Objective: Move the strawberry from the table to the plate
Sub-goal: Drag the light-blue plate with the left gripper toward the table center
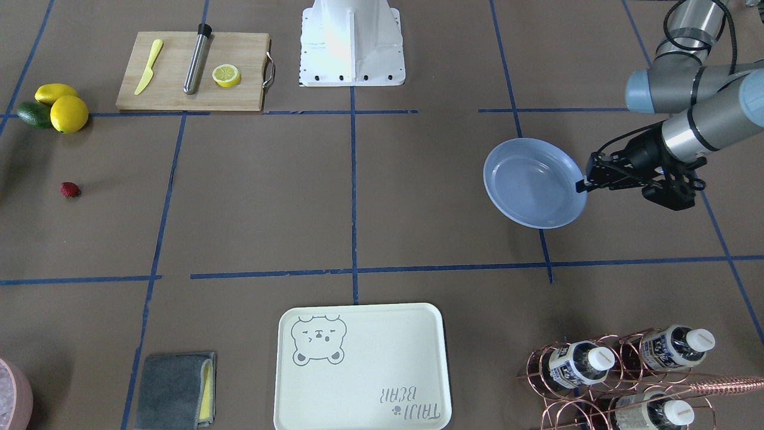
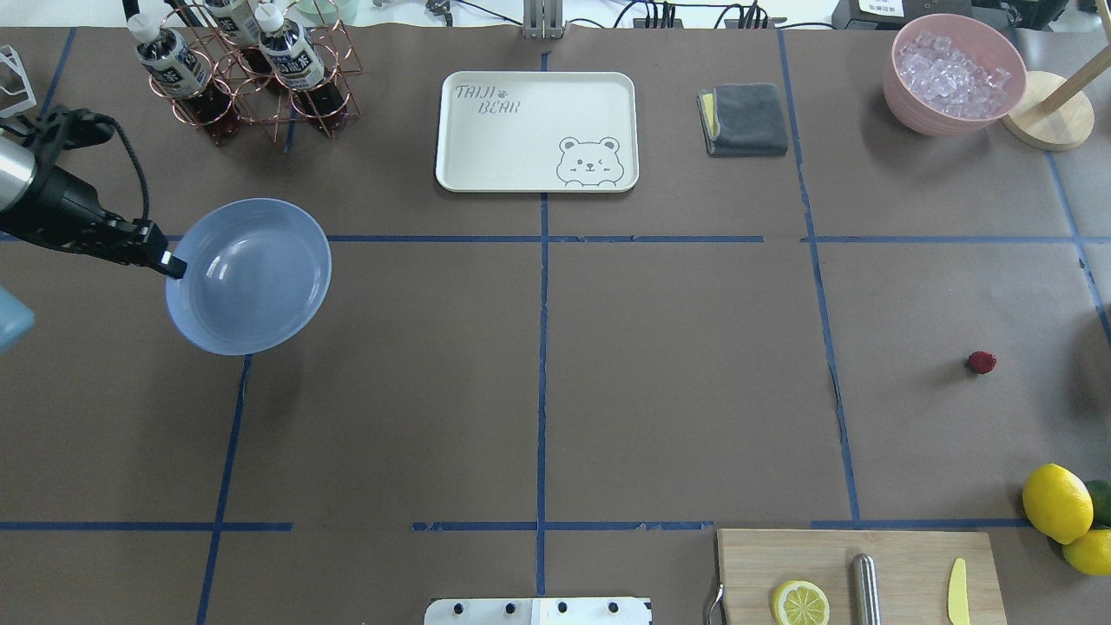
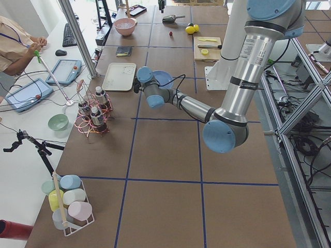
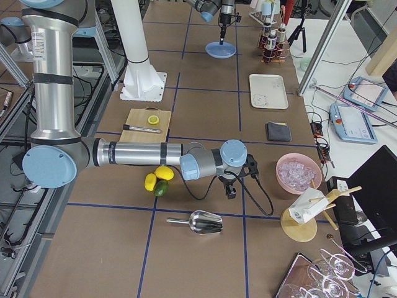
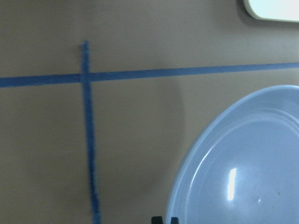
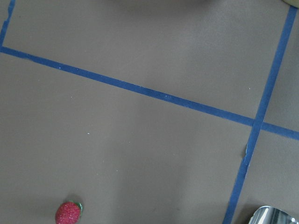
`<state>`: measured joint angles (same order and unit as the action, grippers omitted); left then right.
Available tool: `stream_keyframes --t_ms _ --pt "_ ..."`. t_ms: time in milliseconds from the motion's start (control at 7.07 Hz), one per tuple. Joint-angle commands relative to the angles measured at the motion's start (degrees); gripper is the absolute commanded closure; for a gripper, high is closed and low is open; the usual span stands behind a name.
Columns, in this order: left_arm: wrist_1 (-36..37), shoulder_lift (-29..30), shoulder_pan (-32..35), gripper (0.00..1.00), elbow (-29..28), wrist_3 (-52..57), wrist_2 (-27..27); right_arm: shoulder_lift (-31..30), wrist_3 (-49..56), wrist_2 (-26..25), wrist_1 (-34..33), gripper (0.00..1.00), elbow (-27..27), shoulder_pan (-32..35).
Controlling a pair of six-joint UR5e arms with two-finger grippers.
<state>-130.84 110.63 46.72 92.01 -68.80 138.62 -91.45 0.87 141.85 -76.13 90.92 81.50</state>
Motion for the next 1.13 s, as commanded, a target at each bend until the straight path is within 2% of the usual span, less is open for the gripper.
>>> stream_keyframes --t_ms 0,141,283,990 --pt "-0.1 7.9 -11.9 1.00 -1.9 -9.2 -13.4 0.0 0.0 0.0 0.4 0.00 0.1 0.0" --pt "0.0 10.7 -14.3 1.00 -5.0 -9.2 -18.9 0.0 0.0 0.0 0.5 0.00 0.0 0.0" --pt "0.0 10.8 -15.9 1.00 -5.3 -9.2 -21.4 0.0 0.0 0.0 0.5 0.00 0.0 0.0" --pt "0.0 9.4 -16.0 1.00 -5.6 -8.8 -21.6 0.0 0.0 0.0 0.5 0.00 -0.4 -0.2"
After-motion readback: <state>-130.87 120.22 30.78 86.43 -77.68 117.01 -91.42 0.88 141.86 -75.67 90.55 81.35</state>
